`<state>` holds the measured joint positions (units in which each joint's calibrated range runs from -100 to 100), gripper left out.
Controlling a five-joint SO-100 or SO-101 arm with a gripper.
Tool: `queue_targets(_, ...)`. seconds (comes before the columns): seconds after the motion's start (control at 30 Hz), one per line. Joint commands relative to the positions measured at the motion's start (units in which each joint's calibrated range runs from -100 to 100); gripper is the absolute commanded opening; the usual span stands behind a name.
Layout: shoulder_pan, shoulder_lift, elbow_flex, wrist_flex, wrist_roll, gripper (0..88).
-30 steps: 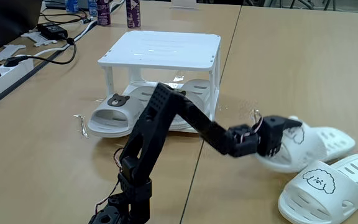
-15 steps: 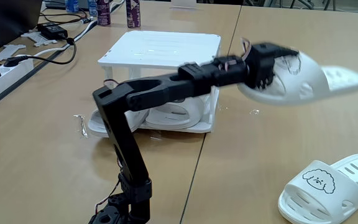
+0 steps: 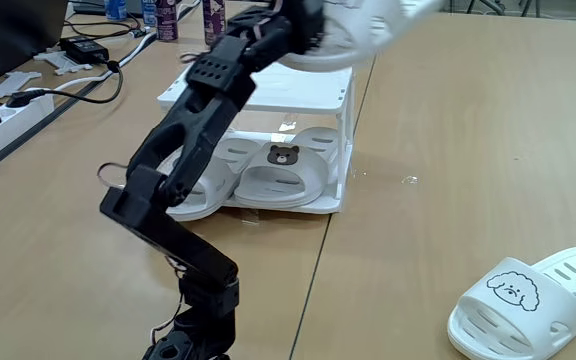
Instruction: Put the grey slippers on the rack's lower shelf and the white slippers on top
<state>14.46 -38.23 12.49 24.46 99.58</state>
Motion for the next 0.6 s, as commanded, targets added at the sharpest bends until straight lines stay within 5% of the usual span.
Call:
queue_targets(0.0, -13.2, -5.5, 0.1, 0.0, 0.4, 0.7)
queue_targets(0.23, -32.3, -4.8, 3.9, 0.0, 0.4, 0.7)
queue_targets(0.57, -33.3, 16.1, -9.8, -0.6, 0.4, 0.7)
